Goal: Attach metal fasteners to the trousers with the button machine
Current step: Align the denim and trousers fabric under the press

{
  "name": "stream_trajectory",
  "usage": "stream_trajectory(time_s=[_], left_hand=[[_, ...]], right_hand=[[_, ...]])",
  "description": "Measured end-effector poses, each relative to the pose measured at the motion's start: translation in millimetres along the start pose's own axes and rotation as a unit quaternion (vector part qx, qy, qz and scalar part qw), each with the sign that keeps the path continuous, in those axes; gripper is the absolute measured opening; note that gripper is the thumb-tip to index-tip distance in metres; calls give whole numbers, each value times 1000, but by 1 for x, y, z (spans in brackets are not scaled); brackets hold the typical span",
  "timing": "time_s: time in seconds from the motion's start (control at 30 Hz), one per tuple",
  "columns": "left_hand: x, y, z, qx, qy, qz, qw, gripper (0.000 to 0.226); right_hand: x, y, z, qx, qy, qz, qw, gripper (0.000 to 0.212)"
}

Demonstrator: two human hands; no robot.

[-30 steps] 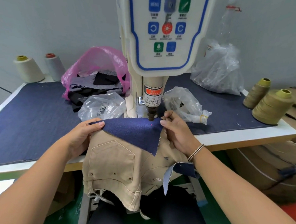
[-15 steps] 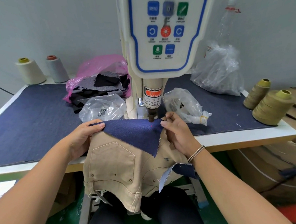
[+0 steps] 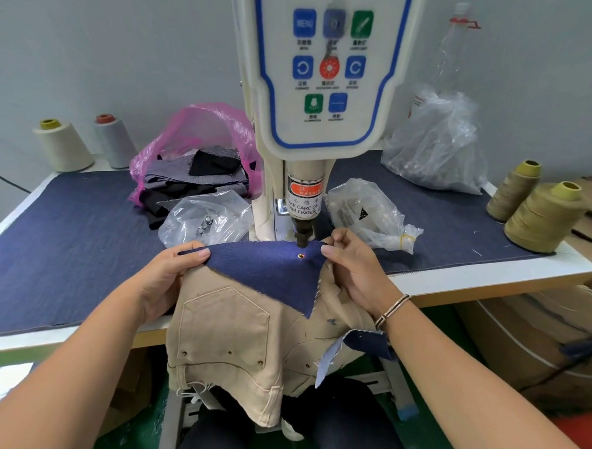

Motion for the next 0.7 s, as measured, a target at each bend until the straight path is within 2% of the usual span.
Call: stream_trajectory(time_s=[0.27, 0.33, 0.4, 0.47, 0.57, 0.67, 0.7], left_hand=[[-5, 0, -5, 27, -48, 9, 998, 27], [-5, -1, -12, 40, -58, -14, 997, 25], [-3, -4, -22, 20, -79, -56, 995, 16], [1, -10, -33, -38, -160, -107, 981, 10], [8, -20, -55, -97, -283, -177, 938, 10], [11, -25, -64, -113, -320, -204, 918, 15], [11, -26, -64, -110, -328, -201, 917, 16]], right_hand=[[4, 8, -1, 27, -4, 14, 1000, 22], [7, 15, -1, 38, -11, 19, 999, 22], [11, 25, 1, 39, 12, 19, 999, 21], [18, 35, 5, 23, 101, 11, 995, 21], [36, 47, 13, -17, 258, 0, 966, 25], [65, 46, 17, -65, 327, 44, 942, 22], [75, 41, 21, -101, 382, 68, 916, 22]])
Point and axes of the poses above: each hand's wrist, its own y-axis away from the middle knuckle, its own z-axis out of the back of the hand, x = y × z, the point moved 2 cm from there along -y, towards the middle knuckle, and after that the axes turned 9 degrees about x, right-handed, at the moved point
